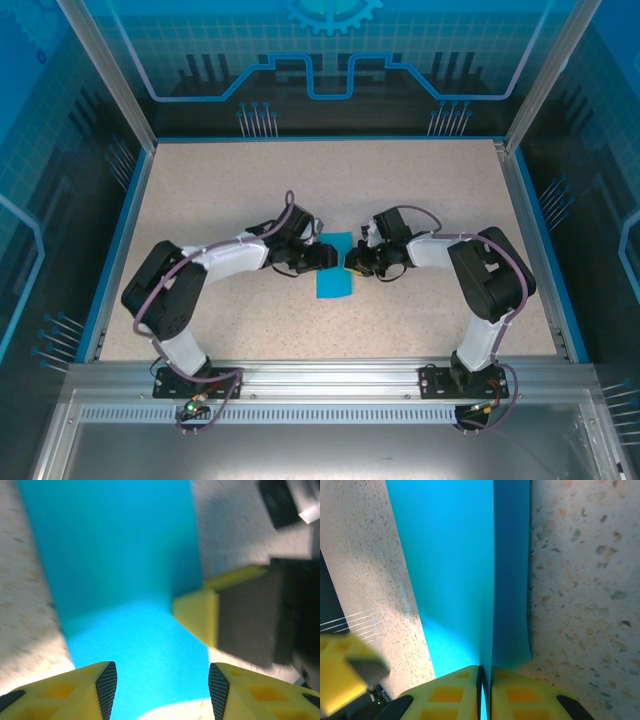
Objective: Fold a paper plane with a square sheet of paper (pick it up from the middle)
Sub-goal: Third fold the triangle at the center of the table.
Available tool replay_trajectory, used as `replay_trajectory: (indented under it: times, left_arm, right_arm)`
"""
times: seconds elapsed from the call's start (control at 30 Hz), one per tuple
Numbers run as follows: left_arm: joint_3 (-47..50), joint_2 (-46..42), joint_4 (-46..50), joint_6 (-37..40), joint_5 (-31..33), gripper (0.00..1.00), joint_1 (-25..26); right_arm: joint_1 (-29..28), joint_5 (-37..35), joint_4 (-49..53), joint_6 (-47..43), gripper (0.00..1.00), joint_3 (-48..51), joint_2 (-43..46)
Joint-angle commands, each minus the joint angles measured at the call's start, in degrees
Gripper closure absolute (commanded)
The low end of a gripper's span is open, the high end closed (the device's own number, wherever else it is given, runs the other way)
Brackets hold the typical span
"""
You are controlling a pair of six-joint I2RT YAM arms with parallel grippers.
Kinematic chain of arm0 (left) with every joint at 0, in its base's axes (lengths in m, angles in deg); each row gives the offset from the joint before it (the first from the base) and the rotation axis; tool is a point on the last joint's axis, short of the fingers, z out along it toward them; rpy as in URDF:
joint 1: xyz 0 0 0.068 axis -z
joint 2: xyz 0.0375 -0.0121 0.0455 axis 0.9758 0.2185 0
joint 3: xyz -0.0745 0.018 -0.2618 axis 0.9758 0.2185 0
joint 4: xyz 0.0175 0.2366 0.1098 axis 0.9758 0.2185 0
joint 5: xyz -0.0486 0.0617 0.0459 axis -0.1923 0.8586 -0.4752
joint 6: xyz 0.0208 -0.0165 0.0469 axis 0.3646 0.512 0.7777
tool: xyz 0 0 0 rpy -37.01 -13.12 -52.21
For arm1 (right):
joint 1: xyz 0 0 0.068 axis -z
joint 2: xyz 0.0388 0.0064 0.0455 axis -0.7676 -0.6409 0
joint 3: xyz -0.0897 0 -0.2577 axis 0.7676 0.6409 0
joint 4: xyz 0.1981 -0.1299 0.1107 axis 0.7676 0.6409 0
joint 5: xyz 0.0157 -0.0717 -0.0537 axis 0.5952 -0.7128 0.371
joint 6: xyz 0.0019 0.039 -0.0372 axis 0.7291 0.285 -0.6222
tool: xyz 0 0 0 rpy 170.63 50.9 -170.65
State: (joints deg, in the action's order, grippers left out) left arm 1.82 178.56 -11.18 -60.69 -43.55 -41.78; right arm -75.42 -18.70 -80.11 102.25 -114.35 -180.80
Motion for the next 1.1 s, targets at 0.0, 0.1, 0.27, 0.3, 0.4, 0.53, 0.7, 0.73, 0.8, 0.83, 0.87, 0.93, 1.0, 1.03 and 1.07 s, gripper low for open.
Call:
replay_trajectory:
  times: [0.0, 0.1, 0.27, 0.3, 0.4, 0.53, 0.7, 0.73, 0.8, 0.83, 0.87, 0.93, 1.0, 1.03, 1.07]
  left_arm:
    - [2.1, -4.2, 4.1, 9.5, 9.5, 0.42, 6.2]
    - [2.4, -4.9, 6.2, 13.2, 17.1, 0.40, 12.7]
    - [-0.7, -1.0, 8.8, 17.5, 27.3, 0.36, 20.5]
    - [-1.6, 0.2, 9.4, 17.9, 29.3, 0.36, 21.6]
    - [-4.3, 3.4, 10.9, 17.9, 34.9, 0.35, 23.7]
    - [-5.9, 5.6, 10.6, 17.7, 39.0, 0.34, 24.9]
    - [-6.7, 6.1, 10.7, 17.1, 42.9, 0.39, 25.3]
    - [-6.5, 5.9, 10.5, 17.3, 43.0, 0.41, 25.3]
    - [-5.9, 4.9, 9.9, 17.6, 42.7, 0.51, 25.3]
    - [-5.5, 4.2, 9.6, 17.8, 42.6, 0.55, 25.3]
    - [-4.9, 3.4, 9.3, 17.9, 42.6, 0.60, 25.3]
    - [-4.1, 2.1, 9.0, 18.2, 42.5, 0.69, 25.3]
    - [-3.4, 0.8, 8.6, 18.7, 41.7, 0.77, 25.2]
    - [-3.2, 0.5, 8.7, 18.7, 41.5, 0.80, 25.2]
    - [-3.2, 0.2, 8.8, 18.8, 41.1, 0.81, 25.1]
  right_arm:
    - [0.8, 1.9, 2.4, 0.9, 0.87, -0.8, 0.4]
    - [0.9, 2.1, 4.9, 0.6, 0.87, -3.5, 0.6]
    - [1.0, 2.6, 6.8, 0.4, 0.87, -4.4, 0.9]
    - [1.0, 2.8, 6.9, 0.4, 0.87, -4.6, 0.8]
    - [1.1, 2.9, 7.4, 0.5, 0.87, -5.0, 0.6]
    - [1.1, 3.1, 7.6, 0.7, 0.87, -5.1, 0.8]
    - [1.1, 2.8, 8.2, 0.4, 0.86, -5.0, 0.6]
    - [1.1, 2.8, 8.3, 0.3, 0.86, -4.9, 0.6]
    - [1.2, 2.5, 8.3, 0.3, 0.86, -4.8, 0.5]
    - [1.2, 2.3, 8.6, 0.1, 0.85, -4.8, 0.6]
    - [1.3, 2.0, 8.9, -0.1, 0.85, -4.8, 0.6]
    - [1.3, 1.8, 9.3, -0.5, 0.84, -4.9, 0.6]
    - [1.3, 1.5, 9.6, -0.9, 0.83, -5.0, 0.8]
    - [1.4, 1.5, 9.8, -1.0, 0.83, -5.1, 0.8]
    - [1.4, 1.5, 10.0, -1.2, 0.82, -5.1, 0.8]
